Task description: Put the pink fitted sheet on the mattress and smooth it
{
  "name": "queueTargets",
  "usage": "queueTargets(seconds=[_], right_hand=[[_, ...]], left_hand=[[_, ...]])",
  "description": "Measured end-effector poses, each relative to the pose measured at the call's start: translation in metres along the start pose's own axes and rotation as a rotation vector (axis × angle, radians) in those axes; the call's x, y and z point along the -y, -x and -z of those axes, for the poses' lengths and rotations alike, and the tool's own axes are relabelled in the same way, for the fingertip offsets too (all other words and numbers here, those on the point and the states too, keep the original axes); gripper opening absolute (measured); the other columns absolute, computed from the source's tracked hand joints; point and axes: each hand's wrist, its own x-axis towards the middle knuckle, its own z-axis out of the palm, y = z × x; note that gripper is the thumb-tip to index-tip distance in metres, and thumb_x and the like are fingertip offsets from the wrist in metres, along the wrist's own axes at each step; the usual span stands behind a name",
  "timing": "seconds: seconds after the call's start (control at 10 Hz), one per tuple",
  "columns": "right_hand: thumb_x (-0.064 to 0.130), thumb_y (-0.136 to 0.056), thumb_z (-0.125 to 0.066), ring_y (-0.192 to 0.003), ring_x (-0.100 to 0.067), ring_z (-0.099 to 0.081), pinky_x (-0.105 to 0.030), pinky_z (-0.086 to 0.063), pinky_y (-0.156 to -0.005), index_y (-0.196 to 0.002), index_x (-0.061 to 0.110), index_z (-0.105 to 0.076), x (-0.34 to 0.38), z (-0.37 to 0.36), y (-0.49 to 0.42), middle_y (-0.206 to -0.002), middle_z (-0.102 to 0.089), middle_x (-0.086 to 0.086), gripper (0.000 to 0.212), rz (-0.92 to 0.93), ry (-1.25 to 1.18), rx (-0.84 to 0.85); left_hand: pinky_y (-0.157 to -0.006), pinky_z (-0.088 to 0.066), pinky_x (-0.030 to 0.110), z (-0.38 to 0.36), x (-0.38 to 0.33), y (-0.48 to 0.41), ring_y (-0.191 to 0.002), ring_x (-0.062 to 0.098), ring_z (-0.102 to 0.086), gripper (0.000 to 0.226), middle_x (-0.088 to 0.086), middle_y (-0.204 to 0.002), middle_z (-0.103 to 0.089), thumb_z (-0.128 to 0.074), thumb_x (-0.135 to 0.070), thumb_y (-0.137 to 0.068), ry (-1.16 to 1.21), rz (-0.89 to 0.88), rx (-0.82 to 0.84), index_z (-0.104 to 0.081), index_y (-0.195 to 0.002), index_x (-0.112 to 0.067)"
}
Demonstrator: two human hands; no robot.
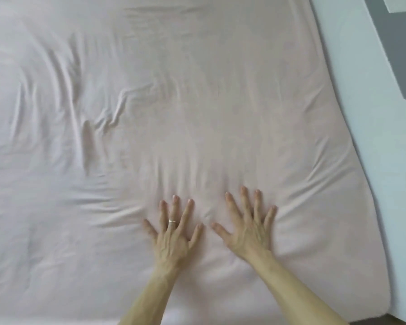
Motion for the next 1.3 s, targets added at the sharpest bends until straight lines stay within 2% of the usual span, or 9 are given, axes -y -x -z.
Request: queueTargets(seconds=[0.3, 0.6, 0.7, 0.8, 0.9, 1.0, 1.1, 1.2, 1.3], right_hand=[[0.095, -0.074, -0.029, -0.153, -0.033, 0.007, -0.075, -0.004, -0.112, -0.155, 0.046, -0.017, -0.033, -0.037, 0.131, -0.167, 0.000, 0.007, 0.095, 0.040, 0.009, 0.102], [0.098, -0.070, -0.021, -0.149, -0.032, 0.024, -0.077, 0.005, -0.108, -0.154, 0.048, 0.002, -0.058, -0.045, 0.185, -0.165, 0.017, 0.007, 0.101, -0.031, 0.043, 0.123], [0.099, -0.066, -0.024, -0.142, -0.027, 0.040, -0.080, 0.010, -0.104, -0.150, 0.051, 0.017, -0.063, -0.039, 0.186, -0.158, 0.036, 0.011, 0.105, -0.011, 0.049, 0.193], [0.094, -0.065, -0.041, -0.137, -0.029, 0.047, -0.084, 0.004, -0.100, -0.146, 0.049, 0.028, -0.061, -0.030, 0.184, -0.152, 0.046, 0.009, 0.115, 0.012, 0.095, 0.291], [0.067, -0.072, -0.068, -0.142, -0.034, 0.038, -0.082, -0.017, -0.100, -0.146, 0.047, 0.030, -0.061, -0.016, 0.186, -0.153, 0.044, 0.008, 0.125, 0.028, 0.171, 0.387], [0.024, -0.084, -0.071, -0.147, -0.031, 0.028, -0.073, -0.033, -0.102, -0.148, 0.048, 0.024, -0.065, 0.000, 0.193, -0.157, 0.037, 0.010, 0.117, 0.001, 0.187, 0.428], [0.015, -0.087, -0.065, -0.151, -0.027, 0.016, -0.052, -0.031, -0.116, -0.154, 0.045, 0.008, -0.068, 0.022, 0.200, -0.163, 0.024, 0.007, 0.104, -0.014, 0.050, 0.525], [0.035, -0.087, -0.070, -0.148, -0.027, -0.023, -0.039, -0.031, -0.117, -0.156, 0.032, -0.025, -0.070, 0.061, 0.197, -0.165, -0.015, -0.003, 0.082, -0.045, -0.055, 0.665], [0.045, -0.088, -0.067, -0.135, -0.023, -0.047, -0.036, -0.041, -0.109, -0.146, 0.032, -0.045, -0.072, 0.118, 0.194, -0.153, -0.043, -0.003, 0.063, -0.111, -0.262, 0.631]], left_hand=[[-0.110, 0.007, 0.070, -0.032, 0.040, 0.105, -0.149, 0.021, 0.019, 0.082, -0.015, -0.162, 0.014, -0.019, -0.086, -0.081, -0.083, 0.112, 0.051, 0.006, -0.150, -0.051], [-0.107, 0.006, 0.074, -0.049, 0.039, 0.151, -0.145, 0.020, 0.030, 0.087, -0.016, -0.157, 0.030, -0.016, -0.089, -0.078, -0.094, 0.145, 0.036, 0.014, -0.149, -0.049], [-0.106, 0.005, 0.076, -0.049, 0.039, 0.158, -0.143, 0.022, 0.034, 0.094, -0.014, -0.155, 0.035, -0.015, -0.092, -0.074, -0.107, 0.131, 0.066, 0.020, -0.148, -0.047], [-0.105, 0.000, 0.078, -0.043, 0.041, 0.159, -0.142, 0.024, 0.036, 0.107, -0.011, -0.154, 0.038, -0.015, -0.099, -0.064, -0.131, 0.112, 0.114, 0.030, -0.145, -0.044], [-0.103, -0.005, 0.080, -0.035, 0.040, 0.159, -0.142, 0.027, 0.036, 0.123, -0.008, -0.153, 0.041, -0.021, -0.104, -0.053, -0.181, 0.091, 0.187, 0.034, -0.143, -0.040], [-0.100, -0.013, 0.080, -0.027, 0.038, 0.164, -0.142, 0.029, 0.036, 0.134, -0.007, -0.151, 0.043, -0.039, -0.101, -0.050, -0.221, 0.099, 0.264, 0.036, -0.142, -0.039], [-0.099, -0.033, 0.074, -0.020, 0.032, 0.173, -0.142, 0.035, 0.032, 0.133, -0.004, -0.153, 0.041, -0.060, -0.084, -0.062, -0.212, 0.129, 0.345, 0.033, -0.144, -0.037], [-0.094, -0.051, 0.054, -0.003, 0.022, 0.181, -0.146, 0.042, 0.011, 0.115, 0.005, -0.160, 0.022, -0.071, -0.046, -0.080, -0.218, 0.129, 0.400, 0.016, -0.152, -0.029], [-0.087, -0.051, 0.039, 0.037, 0.004, 0.178, -0.129, 0.031, -0.044, 0.065, 0.004, -0.146, -0.037, -0.058, -0.027, -0.087, -0.262, 0.049, 0.394, -0.030, -0.146, -0.024]])
